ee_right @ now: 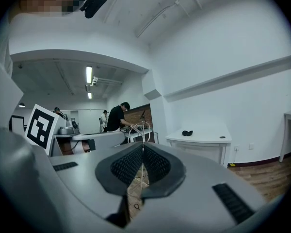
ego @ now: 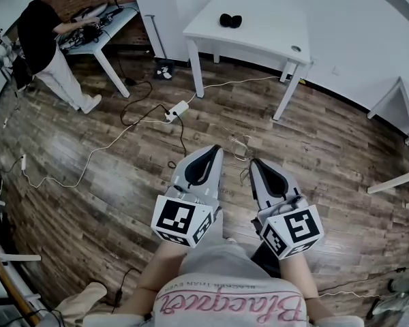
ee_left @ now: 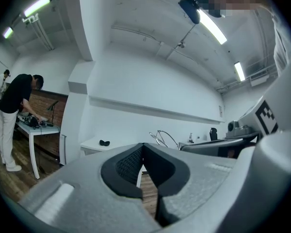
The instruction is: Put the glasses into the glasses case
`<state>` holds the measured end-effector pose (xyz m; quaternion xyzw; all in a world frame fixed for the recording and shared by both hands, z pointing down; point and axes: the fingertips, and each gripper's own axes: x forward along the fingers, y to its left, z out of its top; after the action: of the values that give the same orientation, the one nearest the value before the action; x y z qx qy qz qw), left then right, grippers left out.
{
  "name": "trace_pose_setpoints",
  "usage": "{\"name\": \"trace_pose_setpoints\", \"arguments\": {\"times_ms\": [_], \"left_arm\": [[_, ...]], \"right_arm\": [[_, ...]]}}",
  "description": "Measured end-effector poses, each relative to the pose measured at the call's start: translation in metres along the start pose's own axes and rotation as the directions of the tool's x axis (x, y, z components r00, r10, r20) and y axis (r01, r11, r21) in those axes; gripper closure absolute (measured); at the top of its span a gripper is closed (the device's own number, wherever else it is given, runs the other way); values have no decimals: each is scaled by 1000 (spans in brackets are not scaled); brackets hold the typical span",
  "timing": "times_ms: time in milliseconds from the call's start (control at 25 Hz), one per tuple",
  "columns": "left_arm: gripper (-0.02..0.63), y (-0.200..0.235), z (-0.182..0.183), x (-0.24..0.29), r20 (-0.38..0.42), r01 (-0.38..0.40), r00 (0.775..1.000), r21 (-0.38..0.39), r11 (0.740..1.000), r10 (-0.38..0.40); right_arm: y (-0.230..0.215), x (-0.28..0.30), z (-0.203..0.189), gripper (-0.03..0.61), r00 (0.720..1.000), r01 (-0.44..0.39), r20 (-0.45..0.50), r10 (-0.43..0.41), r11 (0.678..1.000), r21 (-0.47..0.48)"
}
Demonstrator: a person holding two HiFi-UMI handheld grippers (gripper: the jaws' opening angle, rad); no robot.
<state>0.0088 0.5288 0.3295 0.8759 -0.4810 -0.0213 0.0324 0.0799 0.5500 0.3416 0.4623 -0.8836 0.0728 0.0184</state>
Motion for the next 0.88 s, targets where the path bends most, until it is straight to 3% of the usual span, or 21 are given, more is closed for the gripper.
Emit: {"name": "trace_pose_setpoints", "arguments": {"times_ms": [440, 880], "left_arm": [[610, 77, -4, 80, -41, 5, 999, -57, 998, -7], [611, 148, 10, 157, -46, 66, 997, -27, 997, -67]], "right_arm": [[-47, 98, 8, 566, 998, 12, -63, -10, 1000, 26], [-72, 199, 25, 565, 997, 39, -74, -39, 999, 8]]}}
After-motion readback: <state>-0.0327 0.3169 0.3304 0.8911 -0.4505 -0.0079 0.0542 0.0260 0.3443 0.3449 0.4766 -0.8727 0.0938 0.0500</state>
